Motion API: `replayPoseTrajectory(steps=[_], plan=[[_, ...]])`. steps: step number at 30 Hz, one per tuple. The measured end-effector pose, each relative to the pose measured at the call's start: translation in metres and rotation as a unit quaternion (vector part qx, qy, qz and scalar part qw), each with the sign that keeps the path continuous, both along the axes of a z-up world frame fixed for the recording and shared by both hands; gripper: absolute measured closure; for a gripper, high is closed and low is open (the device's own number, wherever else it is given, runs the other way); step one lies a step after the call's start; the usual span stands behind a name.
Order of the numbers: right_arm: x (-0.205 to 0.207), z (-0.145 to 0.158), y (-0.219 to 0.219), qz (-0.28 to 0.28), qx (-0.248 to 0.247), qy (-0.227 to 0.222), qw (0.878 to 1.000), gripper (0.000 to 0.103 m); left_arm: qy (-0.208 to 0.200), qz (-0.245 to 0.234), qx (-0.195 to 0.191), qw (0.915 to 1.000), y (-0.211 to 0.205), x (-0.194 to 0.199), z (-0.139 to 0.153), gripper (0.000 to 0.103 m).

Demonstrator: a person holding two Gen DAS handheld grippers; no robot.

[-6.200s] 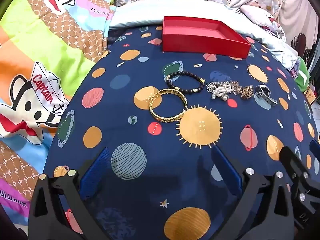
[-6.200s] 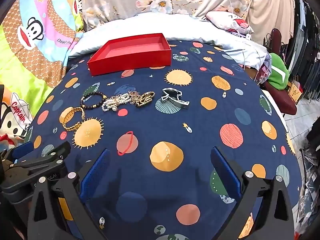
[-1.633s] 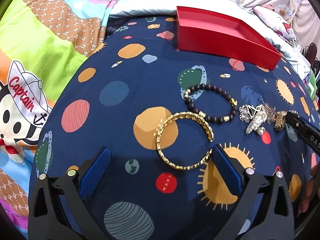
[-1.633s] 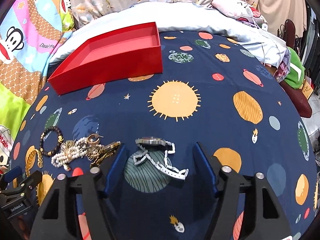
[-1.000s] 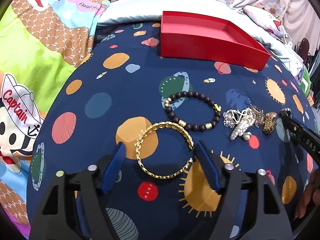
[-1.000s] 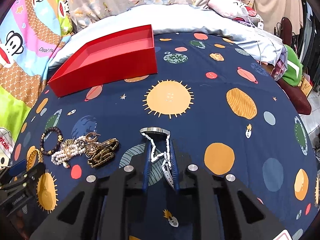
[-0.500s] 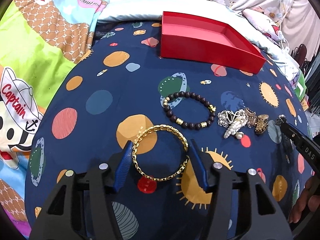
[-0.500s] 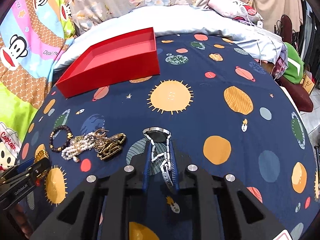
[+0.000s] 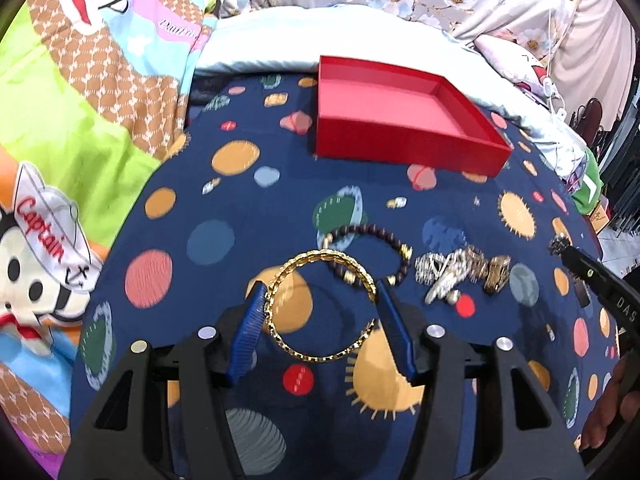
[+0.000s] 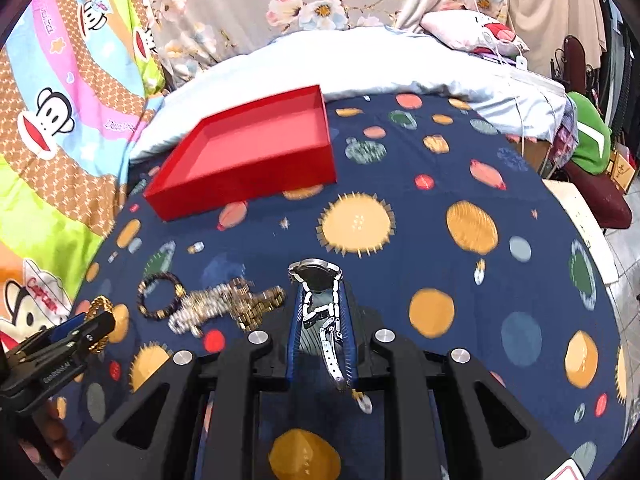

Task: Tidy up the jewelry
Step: 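Carry the bangle and clip into the red tray and open both tools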

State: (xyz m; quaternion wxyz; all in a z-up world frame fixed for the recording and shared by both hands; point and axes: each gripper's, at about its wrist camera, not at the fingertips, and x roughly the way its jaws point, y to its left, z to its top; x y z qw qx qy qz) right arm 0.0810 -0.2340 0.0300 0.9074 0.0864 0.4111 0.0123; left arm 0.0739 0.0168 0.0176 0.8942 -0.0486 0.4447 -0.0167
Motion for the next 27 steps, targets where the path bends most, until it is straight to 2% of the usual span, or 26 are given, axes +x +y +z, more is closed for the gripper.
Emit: replayPoseTrajectory(steps=[6,12,15,20,23,27], plan=[[0.038,0.023,-0.001,0.019,0.009,-0.022,1.000,0.086,-0.022,-0.015,-0.009,0.9996,-0.004,0.041,0.023,0.049],[0.106,0.034,0.006,0.046,0.022,-0.025,0.998,0.086,-0.065,-0.033,0.001,0.9973,-0.019,0.111,0.054,0.049],[0.146,0.037,0.013,0.058,0.019,-0.027,0.998,0.086,-0.076,-0.037,0.002,0.9964,-0.027,0.160,0.064,0.049],[0.217,0.038,0.022,0.067,0.013,-0.022,0.997,0.086,-0.069,-0.045,0.014,0.9965,-0.040,0.232,0.058,0.049],[0.252,0.034,0.024,0.067,0.006,-0.015,0.998,0.086,-0.052,-0.048,0.004,0.9975,-0.043,0.268,0.046,0.049],[0.288,0.024,0.026,0.069,0.005,0.000,0.998,0.086,-0.033,-0.053,0.016,0.9979,-0.051,0.299,0.030,0.049]])
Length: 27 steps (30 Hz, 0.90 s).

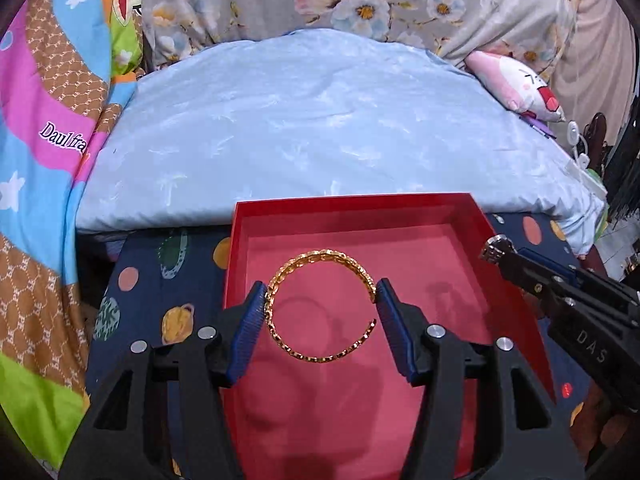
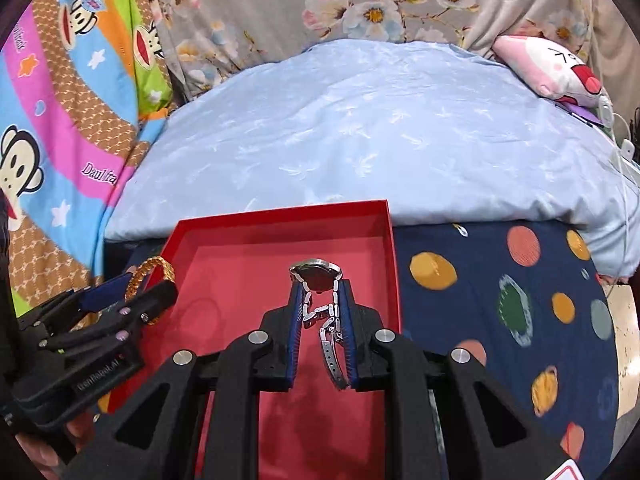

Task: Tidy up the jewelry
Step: 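Carry the bangle and clip into the red tray and open both tools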

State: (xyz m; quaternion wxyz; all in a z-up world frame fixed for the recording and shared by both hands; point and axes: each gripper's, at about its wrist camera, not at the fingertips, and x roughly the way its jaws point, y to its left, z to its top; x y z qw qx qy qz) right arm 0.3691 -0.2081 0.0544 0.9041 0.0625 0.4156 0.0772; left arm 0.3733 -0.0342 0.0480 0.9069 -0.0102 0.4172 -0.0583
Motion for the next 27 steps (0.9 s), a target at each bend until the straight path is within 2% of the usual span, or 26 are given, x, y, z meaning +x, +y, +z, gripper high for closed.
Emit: replayPoseTrajectory(steps=[7,9,10,13,16,20,23,27], plan=[[0.031,-0.019,0.006,0.005,-0.015,0.022,1.000,0.086,0.000,-0.002,0.025,0.9997,-0.010,0.017,-0.013,0.048],[0.031,-0.019,0.007,0.004,-0.017,0.013,1.000,0.083,-0.009,0.006,0.042,0.9991,-0.011,0.018,-0.014,0.039],[0.031,-0.018,0.007,0.004,-0.021,0.009,1.000,0.078,-0.013,0.009,0.045,0.9989,-0.011,0.018,-0.012,0.029],[0.023,-0.009,0.007,-0.001,-0.033,-0.008,0.999,0.075,-0.023,0.019,0.042,0.9987,-0.008,0.013,-0.006,0.021],[0.004,0.003,0.003,-0.005,-0.026,-0.021,0.999,0.069,-0.032,0.025,0.037,0.9985,0.001,-0.004,0.005,0.020],[-0.048,0.016,-0.006,-0.004,-0.018,-0.033,0.999,0.066,-0.037,0.022,0.036,0.9984,0.015,-0.042,0.015,0.020],[-0.094,0.014,-0.014,-0.005,-0.024,-0.032,0.999,0.066,-0.032,0.021,0.029,0.9988,0.029,-0.080,0.015,0.020],[-0.155,-0.001,-0.025,-0.016,-0.007,-0.013,1.000,0.066,-0.015,0.024,0.005,0.9996,0.047,-0.132,0.006,0.020]])
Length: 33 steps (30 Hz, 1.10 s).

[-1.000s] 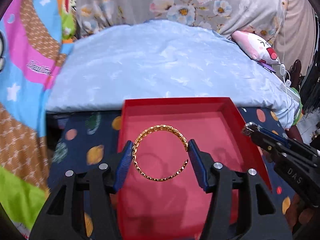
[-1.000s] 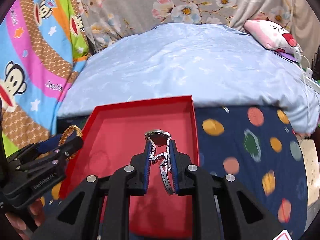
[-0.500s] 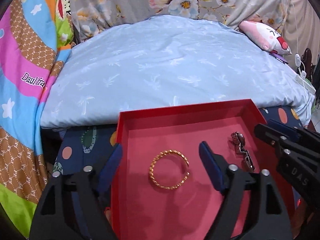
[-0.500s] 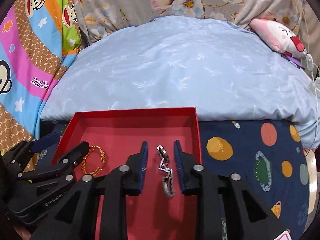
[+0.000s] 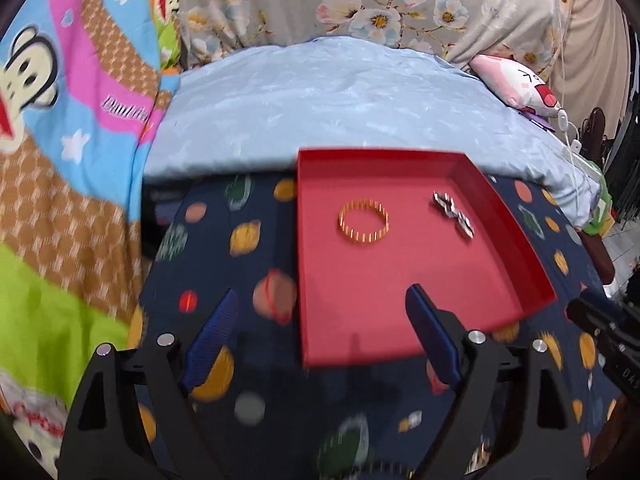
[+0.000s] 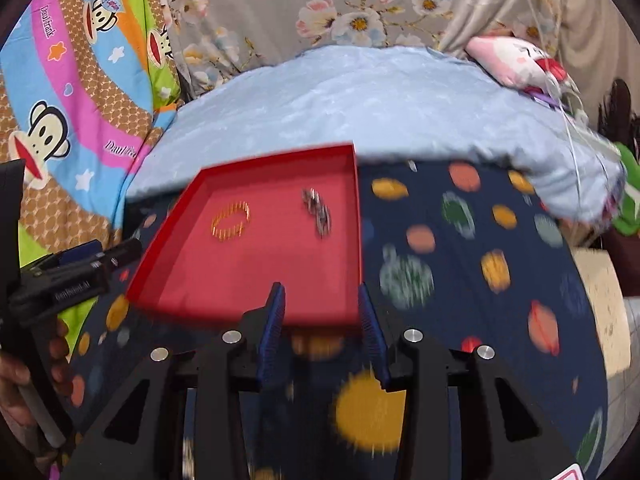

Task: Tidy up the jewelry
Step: 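Carry the bangle and clip into the red tray and open both tools, then grasp the gold chain bracelet with the right tool while the left tool grasps the black bead bracelet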

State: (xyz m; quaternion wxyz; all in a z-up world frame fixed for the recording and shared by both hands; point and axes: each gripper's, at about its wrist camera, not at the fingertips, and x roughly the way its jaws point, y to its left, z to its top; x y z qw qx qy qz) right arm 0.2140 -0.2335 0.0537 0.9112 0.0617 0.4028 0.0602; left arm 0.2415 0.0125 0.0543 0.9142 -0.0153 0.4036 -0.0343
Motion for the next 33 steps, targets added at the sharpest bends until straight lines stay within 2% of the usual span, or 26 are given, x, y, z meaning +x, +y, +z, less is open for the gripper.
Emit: replayPoseTrajectory(steps=[5,11,20,29,33], plan=[[-0.070,-0.027,0.005,-0.008,-0.010,0.031,0.999,0.066,0.020,0.022,-0.002,0.9996,0.015,-0.065,-0.022,0.020],[-0.111,-0.050,0.026,0.000,-0.025,0.046,0.999,0.066,0.058,0.041,-0.017,0.9974,0.022,-0.109,-0.052,0.020],[-0.111,-0.063,0.041,-0.007,0.014,0.060,0.998,0.066,0.077,0.063,-0.005,0.9950,0.024,-0.133,-0.073,0.020],[-0.105,-0.075,0.051,-0.009,0.009,0.067,0.998,0.066,0.082,0.062,-0.020,0.9945,0.025,-0.135,-0.075,0.020],[-0.105,-0.075,0.050,-0.007,0.001,0.065,0.998,0.073,0.086,0.058,-0.027,0.9942,0.023,-0.135,-0.076,0.020]])
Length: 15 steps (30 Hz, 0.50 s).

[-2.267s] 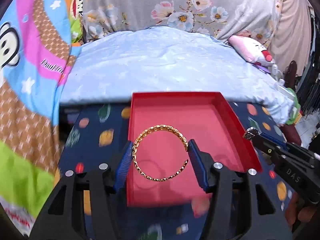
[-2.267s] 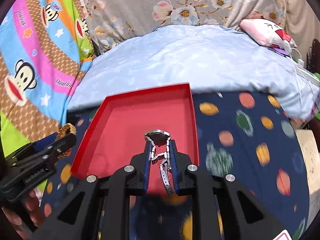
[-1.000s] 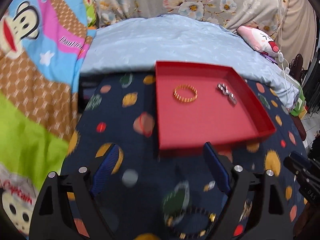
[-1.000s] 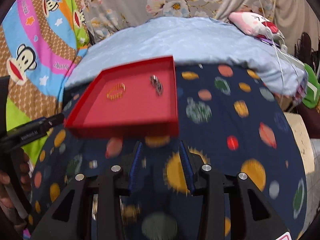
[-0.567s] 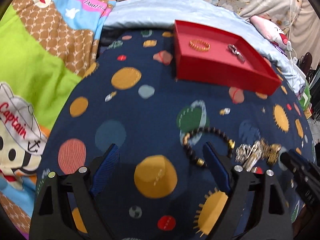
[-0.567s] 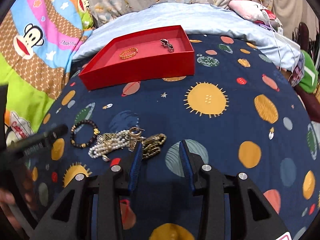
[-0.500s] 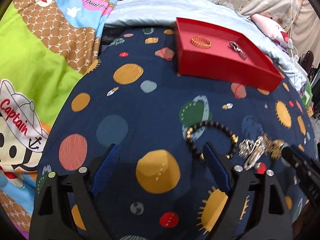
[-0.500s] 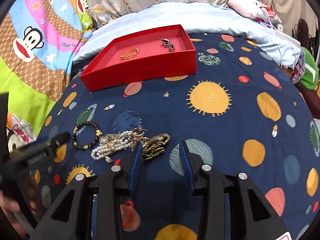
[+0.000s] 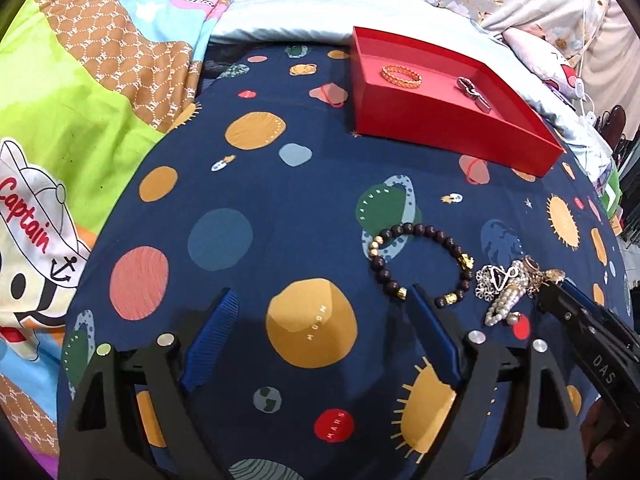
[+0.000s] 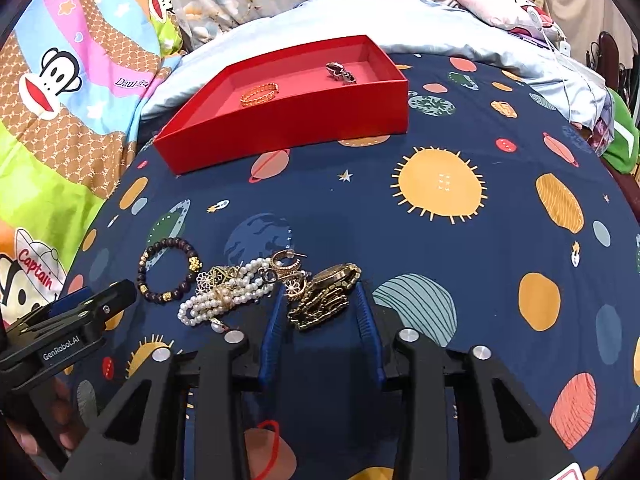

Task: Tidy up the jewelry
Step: 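Grasp the gold chain bracelet with the right tool while the left tool grasps the black bead bracelet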

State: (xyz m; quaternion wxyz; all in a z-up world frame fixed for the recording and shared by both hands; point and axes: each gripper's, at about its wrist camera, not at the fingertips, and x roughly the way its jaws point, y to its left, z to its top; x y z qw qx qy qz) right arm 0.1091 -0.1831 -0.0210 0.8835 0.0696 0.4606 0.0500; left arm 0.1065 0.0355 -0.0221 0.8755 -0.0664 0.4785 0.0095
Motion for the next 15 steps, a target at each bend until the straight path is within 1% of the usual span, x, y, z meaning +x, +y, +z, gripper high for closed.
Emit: replayPoseTrajectory(steps=[1,4,7,8,12,15], plan=[[0.000,0.000,-0.001,0.001,0.000,-0.001,1.000,0.077,0.000,-0.001,0.000,1.0000,-0.001,0.000,0.000,0.020],[0.000,-0.001,-0.006,-0.001,0.003,-0.002,1.000,0.084,0.000,-0.005,-0.002,1.0000,-0.004,0.000,0.000,0.020],[-0.001,-0.002,-0.010,-0.004,0.002,-0.003,1.000,0.087,0.000,-0.009,-0.006,0.9999,-0.007,0.002,0.000,0.020],[-0.002,-0.001,-0.011,-0.005,0.000,-0.004,1.000,0.091,0.000,-0.010,-0.006,0.9999,-0.008,0.004,0.000,0.020],[-0.006,-0.002,-0.019,-0.016,-0.001,-0.005,1.000,0.092,-0.001,-0.010,-0.009,0.9999,-0.011,0.010,-0.001,0.020],[-0.008,-0.002,-0.021,-0.018,-0.001,-0.006,1.000,0.092,-0.004,-0.012,-0.002,0.9999,-0.016,0.017,-0.002,0.020]])
